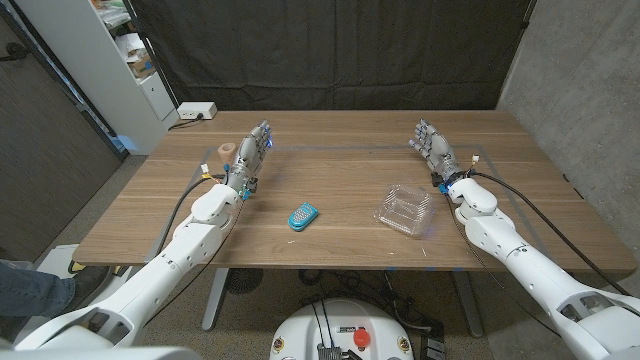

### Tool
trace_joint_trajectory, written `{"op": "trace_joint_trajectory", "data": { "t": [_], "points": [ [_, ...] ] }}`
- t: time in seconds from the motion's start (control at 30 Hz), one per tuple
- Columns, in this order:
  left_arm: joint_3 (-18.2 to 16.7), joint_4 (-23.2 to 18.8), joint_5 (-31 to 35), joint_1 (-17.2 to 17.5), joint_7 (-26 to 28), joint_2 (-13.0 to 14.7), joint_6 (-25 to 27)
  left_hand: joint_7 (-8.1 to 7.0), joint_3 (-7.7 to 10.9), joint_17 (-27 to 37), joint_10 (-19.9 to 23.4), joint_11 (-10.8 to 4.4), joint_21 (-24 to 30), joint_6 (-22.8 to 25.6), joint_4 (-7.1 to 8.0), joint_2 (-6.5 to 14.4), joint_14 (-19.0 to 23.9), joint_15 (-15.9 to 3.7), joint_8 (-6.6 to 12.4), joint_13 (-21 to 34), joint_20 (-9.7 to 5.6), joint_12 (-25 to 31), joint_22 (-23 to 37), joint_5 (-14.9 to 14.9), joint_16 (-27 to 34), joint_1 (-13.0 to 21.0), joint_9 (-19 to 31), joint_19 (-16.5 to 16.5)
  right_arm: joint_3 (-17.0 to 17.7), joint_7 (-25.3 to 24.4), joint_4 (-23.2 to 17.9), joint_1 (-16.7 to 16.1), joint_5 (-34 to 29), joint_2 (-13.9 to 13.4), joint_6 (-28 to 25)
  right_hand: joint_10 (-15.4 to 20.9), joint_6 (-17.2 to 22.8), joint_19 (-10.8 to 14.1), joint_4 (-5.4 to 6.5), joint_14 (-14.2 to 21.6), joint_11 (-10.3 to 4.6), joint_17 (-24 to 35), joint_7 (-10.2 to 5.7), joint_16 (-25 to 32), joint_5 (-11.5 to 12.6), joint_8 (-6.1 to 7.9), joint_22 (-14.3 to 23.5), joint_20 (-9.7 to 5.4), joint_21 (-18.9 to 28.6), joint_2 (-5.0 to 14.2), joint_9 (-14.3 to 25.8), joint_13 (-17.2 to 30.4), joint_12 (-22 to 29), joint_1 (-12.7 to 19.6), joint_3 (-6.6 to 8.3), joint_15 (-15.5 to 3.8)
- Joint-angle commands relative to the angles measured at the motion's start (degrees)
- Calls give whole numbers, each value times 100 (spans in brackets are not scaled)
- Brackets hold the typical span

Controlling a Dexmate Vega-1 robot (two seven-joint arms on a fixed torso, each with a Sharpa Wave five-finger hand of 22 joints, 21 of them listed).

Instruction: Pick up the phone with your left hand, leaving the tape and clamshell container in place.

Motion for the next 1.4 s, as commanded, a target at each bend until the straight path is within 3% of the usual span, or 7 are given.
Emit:
{"op": "trace_joint_trajectory", "data": {
  "t": [0.03, 1.07, 1.4],
  "points": [
    [-105, -150, 3, 183, -84, 119, -241, 24, 31, 31, 31, 10, 24, 49, -27, -8, 27, 15, 33, 21, 57, 31, 17, -1, 34, 69, 26, -5, 20, -130, -85, -33, -76, -10, 55, -32, 60, 43, -7, 43, 2, 9, 23, 27, -7, 41, 23, 1, 19, 37, 20, 4, 22, 26, -8, 7],
    [-426, -760, -9, 885, -280, 528, -815, 29, 33, 30, 88, -1, 25, 93, -32, 23, 77, 30, 26, 23, 107, 38, 18, -38, 37, 122, 27, 6, 113, -255, -258, -236, -175, 23, 519, -54, 126, 75, -32, 52, -2, -17, 48, 17, -7, 57, 23, -17, 16, 57, 19, -1, 20, 33, -13, -15],
    [-526, -883, 444, 1100, -80, 663, -1166, 16, 31, 30, 104, -2, 24, 108, -31, 31, 87, 29, 25, 23, 115, 40, 18, -53, 36, 133, 27, 5, 82, -238, -218, -235, -223, 57, 600, -42, 138, 84, -38, 67, 11, -23, 43, 20, -7, 58, 23, -21, 14, 61, 19, -2, 25, 31, -15, -20]
  ]
}}
